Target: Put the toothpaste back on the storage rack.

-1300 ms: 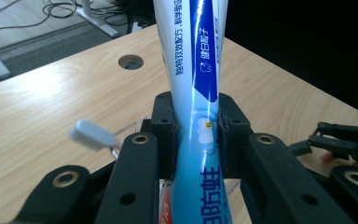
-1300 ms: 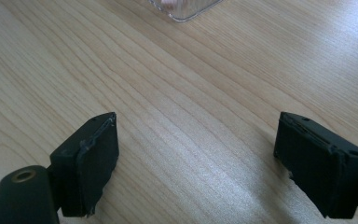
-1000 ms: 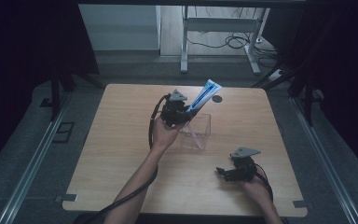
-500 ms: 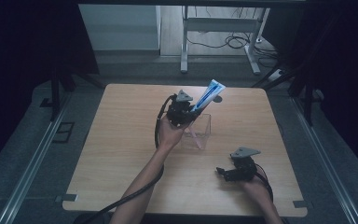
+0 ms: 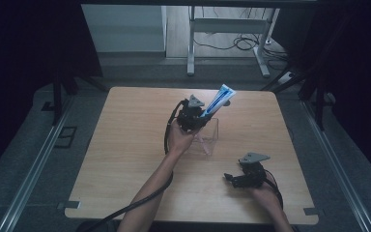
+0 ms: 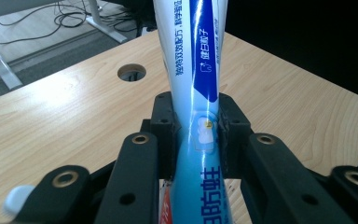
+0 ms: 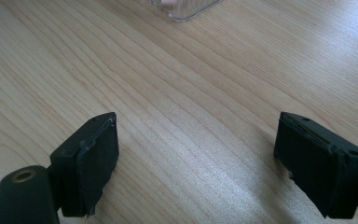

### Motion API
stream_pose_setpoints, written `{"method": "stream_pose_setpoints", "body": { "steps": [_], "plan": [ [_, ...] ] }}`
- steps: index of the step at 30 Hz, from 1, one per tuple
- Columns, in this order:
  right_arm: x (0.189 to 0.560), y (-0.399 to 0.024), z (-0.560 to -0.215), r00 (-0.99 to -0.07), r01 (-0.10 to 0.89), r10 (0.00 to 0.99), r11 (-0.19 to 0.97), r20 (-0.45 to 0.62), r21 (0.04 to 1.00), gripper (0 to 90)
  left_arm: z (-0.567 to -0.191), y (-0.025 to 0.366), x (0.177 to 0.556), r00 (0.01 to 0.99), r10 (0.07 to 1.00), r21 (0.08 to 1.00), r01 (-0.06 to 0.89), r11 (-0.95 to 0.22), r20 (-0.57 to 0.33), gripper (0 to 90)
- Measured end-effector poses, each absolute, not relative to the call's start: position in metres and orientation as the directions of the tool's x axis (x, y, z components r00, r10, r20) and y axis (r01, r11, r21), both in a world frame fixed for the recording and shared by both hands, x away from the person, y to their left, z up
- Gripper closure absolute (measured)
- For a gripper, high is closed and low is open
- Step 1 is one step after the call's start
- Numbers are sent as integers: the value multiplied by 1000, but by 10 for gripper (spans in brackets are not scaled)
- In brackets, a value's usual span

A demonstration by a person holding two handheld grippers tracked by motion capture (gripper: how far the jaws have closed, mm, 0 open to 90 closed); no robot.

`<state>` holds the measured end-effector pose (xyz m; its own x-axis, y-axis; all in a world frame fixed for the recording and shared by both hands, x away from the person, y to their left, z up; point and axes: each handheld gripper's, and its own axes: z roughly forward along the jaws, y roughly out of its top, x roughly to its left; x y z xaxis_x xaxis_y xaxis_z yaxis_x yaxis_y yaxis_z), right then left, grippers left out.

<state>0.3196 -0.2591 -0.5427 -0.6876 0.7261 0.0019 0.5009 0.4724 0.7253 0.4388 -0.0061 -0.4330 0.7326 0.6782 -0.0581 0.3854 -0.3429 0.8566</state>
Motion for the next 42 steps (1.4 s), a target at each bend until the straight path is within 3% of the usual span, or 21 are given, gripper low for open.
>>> {"method": "stream_pose_setpoints", "body": {
  "steps": [13, 42],
  "plan": [
    [320, -259, -543, -687, 501, 726, 472, 2, 725, 136, -445, -10, 439, 727, 683, 855, 393, -339, -63, 724],
    [320, -259, -543, -687, 501, 726, 472, 2, 726, 136, -455, -19, 426, 745, 667, 824, 357, -441, 34, 710]
  ]
}}
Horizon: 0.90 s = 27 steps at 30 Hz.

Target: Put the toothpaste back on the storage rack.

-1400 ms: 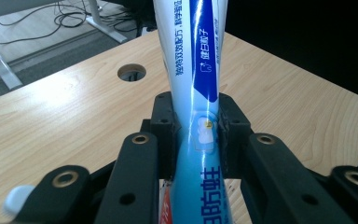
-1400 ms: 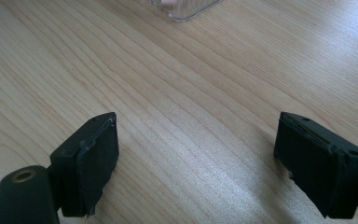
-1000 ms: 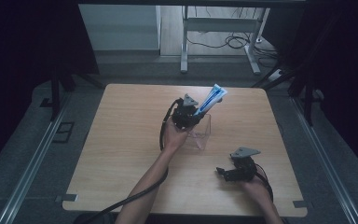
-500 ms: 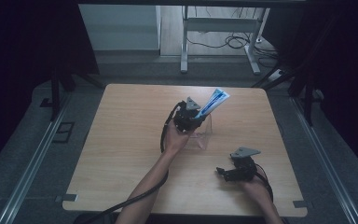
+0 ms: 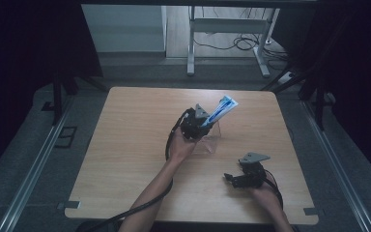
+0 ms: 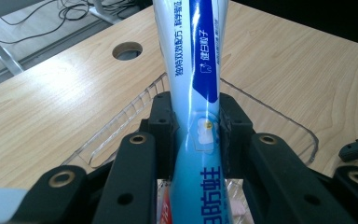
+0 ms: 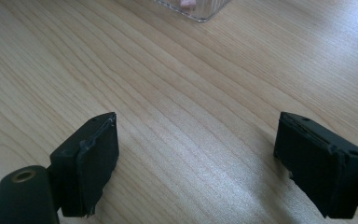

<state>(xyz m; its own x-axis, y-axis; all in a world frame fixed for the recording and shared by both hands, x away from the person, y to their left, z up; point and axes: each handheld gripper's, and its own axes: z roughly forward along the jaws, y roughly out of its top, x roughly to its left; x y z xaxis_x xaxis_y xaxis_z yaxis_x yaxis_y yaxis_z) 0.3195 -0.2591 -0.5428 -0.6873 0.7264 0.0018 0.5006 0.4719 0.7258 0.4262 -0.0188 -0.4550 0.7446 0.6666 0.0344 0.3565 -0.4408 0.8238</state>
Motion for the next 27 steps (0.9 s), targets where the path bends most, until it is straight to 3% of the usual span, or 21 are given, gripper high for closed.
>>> {"method": "stream_pose_setpoints", "body": {
  "steps": [6, 11, 17, 27],
  "plan": [
    [320, -259, -543, -687, 501, 726, 472, 2, 726, 136, -456, -19, 426, 749, 661, 804, 366, -469, 44, 699],
    [320, -259, -543, -688, 500, 726, 473, 1, 725, 136, -464, -20, 425, 747, 656, 755, 365, -544, 111, 685],
    [320, -259, -543, -688, 500, 726, 473, 1, 725, 136, -475, -10, 430, 742, 670, 770, 413, -486, 25, 697],
    [319, -259, -543, -688, 500, 726, 473, 1, 725, 136, -471, -11, 431, 750, 662, 745, 432, -508, 17, 689]
  ]
}}
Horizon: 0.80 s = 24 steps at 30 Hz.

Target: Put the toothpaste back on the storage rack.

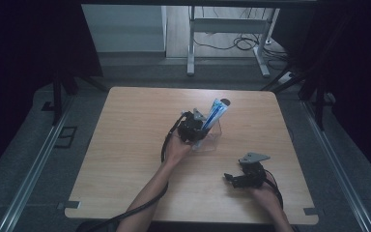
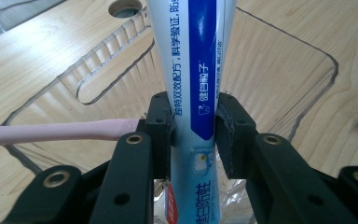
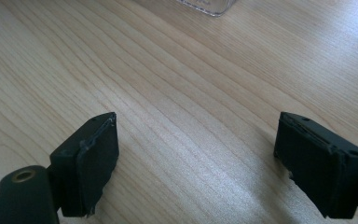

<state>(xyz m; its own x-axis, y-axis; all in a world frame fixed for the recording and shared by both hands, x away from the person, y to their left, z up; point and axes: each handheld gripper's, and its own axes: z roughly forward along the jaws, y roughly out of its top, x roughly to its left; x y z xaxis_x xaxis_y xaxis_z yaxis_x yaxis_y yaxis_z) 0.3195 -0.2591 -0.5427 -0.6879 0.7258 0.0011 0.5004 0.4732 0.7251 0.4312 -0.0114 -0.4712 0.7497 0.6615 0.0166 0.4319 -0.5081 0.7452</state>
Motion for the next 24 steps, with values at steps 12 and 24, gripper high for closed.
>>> {"method": "stream_pose_setpoints", "body": {
  "steps": [12, 24],
  "plan": [
    [320, -259, -543, -688, 500, 726, 473, 1, 726, 136, -468, -4, 438, 784, 621, 713, 420, -562, 28, 685],
    [319, -259, -543, -688, 501, 725, 474, 1, 724, 136, -466, 4, 450, 809, 587, 693, 407, -596, 30, 683]
  ]
}}
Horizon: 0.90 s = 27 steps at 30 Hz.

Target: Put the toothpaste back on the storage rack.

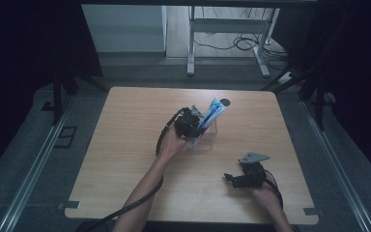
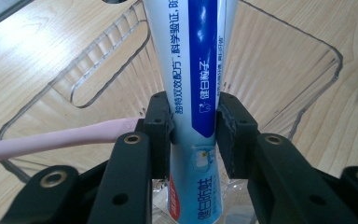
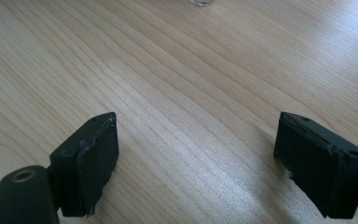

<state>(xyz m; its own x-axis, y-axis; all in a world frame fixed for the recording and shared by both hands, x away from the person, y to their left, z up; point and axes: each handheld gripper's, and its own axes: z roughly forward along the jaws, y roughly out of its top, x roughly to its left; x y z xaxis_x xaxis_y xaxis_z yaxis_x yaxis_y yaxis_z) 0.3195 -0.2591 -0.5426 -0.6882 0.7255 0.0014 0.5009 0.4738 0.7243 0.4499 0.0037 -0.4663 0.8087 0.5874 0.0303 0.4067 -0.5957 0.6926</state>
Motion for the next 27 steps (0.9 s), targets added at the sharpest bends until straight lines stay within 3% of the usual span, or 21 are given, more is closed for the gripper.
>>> {"method": "stream_pose_setpoints", "body": {
  "steps": [6, 14, 27],
  "plan": [
    [319, -259, -543, -688, 501, 726, 473, 2, 725, 136, -466, 9, 456, 801, 599, 692, 420, -587, 22, 666],
    [319, -259, -543, -688, 501, 726, 473, 2, 724, 136, -464, 8, 455, 774, 634, 698, 455, -553, -2, 522],
    [320, -259, -543, -688, 500, 726, 474, 1, 725, 136, -455, 7, 448, 777, 628, 721, 461, -517, -47, 371]
  ]
}}
